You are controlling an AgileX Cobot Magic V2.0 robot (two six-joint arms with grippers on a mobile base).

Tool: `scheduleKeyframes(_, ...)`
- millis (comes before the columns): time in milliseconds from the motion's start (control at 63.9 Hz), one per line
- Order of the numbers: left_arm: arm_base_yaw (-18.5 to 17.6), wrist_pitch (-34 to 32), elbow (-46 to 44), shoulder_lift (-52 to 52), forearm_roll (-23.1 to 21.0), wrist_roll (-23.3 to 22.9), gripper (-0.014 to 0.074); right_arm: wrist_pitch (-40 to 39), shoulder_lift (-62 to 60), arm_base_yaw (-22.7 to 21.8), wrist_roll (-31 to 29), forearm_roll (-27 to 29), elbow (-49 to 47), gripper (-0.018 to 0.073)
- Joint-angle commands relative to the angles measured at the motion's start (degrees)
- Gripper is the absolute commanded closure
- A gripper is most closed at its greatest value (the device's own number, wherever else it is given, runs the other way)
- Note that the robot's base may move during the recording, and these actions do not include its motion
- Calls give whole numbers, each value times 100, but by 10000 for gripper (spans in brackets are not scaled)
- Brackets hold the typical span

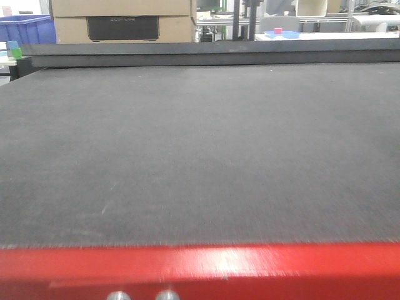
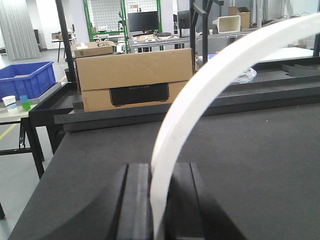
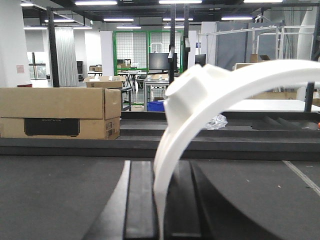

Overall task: Grab PVC pipe and place in blue bin
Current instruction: 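Drive the base to the shelf of blue bins holding the pipe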

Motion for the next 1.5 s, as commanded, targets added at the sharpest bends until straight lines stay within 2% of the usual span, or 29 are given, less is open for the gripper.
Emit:
scheduleKeyframes(0,-34,-193,-8,-25,2,-1,707,-93,-33,11,-31,-21,-7,727)
scheduleKeyframes(1487,-34,-193,-8,-25,2,-1,707,-110,-41,11,-31,-21,-7,727)
